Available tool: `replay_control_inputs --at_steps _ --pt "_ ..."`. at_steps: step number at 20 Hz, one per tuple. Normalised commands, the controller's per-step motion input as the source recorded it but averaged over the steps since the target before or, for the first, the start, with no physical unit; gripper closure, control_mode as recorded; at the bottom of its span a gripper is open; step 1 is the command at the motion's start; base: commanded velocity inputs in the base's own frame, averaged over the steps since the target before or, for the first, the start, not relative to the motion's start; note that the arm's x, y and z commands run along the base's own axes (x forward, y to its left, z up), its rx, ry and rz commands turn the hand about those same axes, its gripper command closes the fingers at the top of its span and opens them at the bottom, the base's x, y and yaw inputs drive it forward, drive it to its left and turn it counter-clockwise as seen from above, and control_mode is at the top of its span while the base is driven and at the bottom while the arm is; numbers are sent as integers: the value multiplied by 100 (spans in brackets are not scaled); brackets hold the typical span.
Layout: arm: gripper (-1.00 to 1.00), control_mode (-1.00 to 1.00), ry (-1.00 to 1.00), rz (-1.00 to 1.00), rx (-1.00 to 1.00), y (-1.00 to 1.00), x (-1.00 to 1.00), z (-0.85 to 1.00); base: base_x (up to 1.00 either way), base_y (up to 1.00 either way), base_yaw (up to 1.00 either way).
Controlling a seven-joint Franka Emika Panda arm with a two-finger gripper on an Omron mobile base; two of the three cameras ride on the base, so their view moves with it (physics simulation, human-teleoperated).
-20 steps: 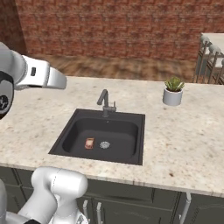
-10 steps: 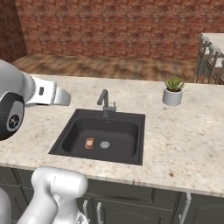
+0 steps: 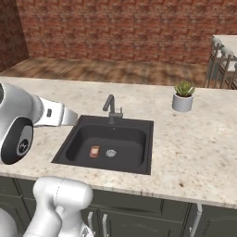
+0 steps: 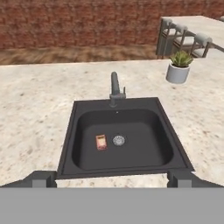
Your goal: Pick up the sponge and bar soap from the sink, and place them back in the cabinet, and close the cabinet door.
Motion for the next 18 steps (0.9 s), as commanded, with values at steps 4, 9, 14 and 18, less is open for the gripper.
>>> replay_control_inputs --at_steps 4,9,14,18 --pt "-100 -100 4 0 6 0 0 -10 0 0 0" --pt "-100 -100 14 0 4 4 1 0 0 0 0" --pt "-100 -100 20 0 0 10 1 0 0 0 0" --pt "-100 -100 18 0 0 6 0 -4 0 0 0"
